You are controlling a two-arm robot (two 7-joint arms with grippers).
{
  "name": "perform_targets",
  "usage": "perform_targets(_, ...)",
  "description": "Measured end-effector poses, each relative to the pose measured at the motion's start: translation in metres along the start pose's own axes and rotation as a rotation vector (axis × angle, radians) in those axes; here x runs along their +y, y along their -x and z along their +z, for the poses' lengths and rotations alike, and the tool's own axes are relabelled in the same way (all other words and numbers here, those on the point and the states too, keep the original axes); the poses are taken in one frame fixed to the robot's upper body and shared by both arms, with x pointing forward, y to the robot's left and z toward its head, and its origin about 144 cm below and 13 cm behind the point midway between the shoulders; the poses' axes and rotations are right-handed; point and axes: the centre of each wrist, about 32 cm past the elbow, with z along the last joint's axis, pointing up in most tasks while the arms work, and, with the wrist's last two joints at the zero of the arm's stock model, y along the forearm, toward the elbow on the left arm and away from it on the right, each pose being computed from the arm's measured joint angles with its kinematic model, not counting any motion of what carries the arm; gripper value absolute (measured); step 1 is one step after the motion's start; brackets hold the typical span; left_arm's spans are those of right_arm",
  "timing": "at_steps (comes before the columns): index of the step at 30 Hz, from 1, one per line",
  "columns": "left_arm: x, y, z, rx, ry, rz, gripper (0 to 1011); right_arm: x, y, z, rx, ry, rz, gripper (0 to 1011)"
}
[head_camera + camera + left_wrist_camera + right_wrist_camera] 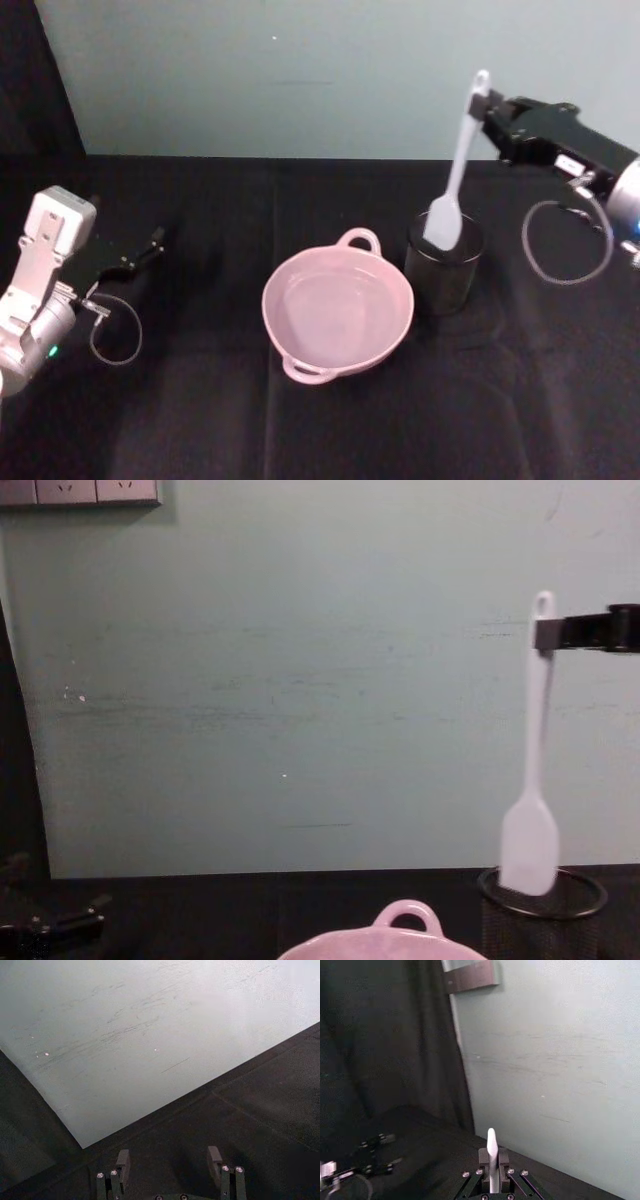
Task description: Use the one hand to pick up the spoon and stir the clear water in the bowl.
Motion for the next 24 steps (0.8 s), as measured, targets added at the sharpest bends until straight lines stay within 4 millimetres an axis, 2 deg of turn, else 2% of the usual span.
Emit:
perform_targets(10, 0.0, 0.0, 0.0, 0.0, 0.0, 0.0, 1011, 0.036, 0.041, -0.007, -0.031, 0.005, 0.155, 111)
perform_targets(18, 0.0, 0.0, 0.0, 0.0, 0.0, 0.0, 1011, 0.059, 0.059, -0.037, -0.048, 0.057, 0.212, 111)
perform_targets(24, 0.0, 0.0, 0.0, 0.0, 0.0, 0.0, 1011, 0.061, 0.062, -0.06, -0.027, 0.075, 0.227, 112)
